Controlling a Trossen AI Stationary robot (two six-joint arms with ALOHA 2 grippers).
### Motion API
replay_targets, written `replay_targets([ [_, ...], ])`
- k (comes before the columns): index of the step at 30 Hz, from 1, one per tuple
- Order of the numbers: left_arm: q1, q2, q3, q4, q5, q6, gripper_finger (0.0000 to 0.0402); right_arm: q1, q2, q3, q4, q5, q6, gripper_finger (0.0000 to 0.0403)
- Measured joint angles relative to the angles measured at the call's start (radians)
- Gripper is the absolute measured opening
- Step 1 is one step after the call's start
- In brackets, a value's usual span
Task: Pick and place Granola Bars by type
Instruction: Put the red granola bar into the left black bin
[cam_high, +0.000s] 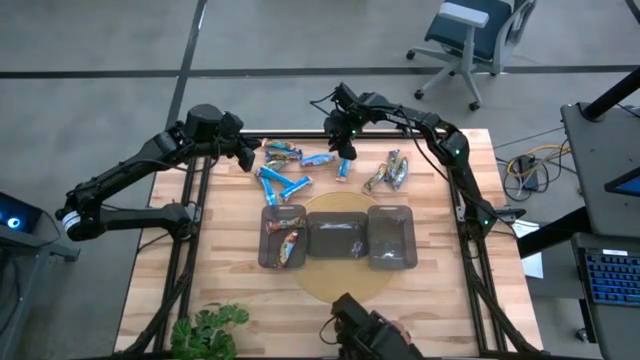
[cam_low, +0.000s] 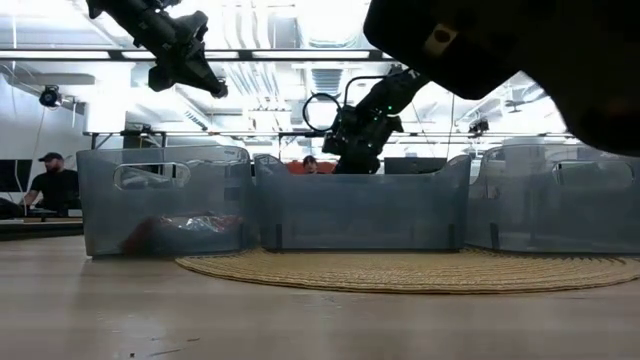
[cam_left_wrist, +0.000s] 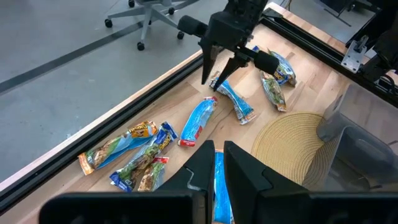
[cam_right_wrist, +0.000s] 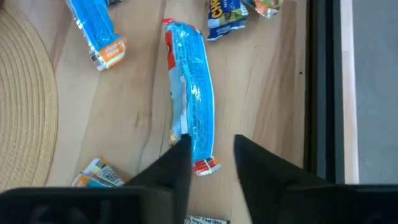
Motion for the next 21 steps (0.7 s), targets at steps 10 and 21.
replay_targets([
  [10, 0.000, 0.000, 0.000, 0.000, 0.000, 0.000, 0.0018, 0.017, 0.000, 0.000, 0.017, 0.003, 0.042, 0.0246],
  [21, 0.000, 0.000, 0.000, 0.000, 0.000, -0.006, 0.0018, 0.042, 0.023, 0.000, 0.020, 0.015, -0.004, 0.0250],
])
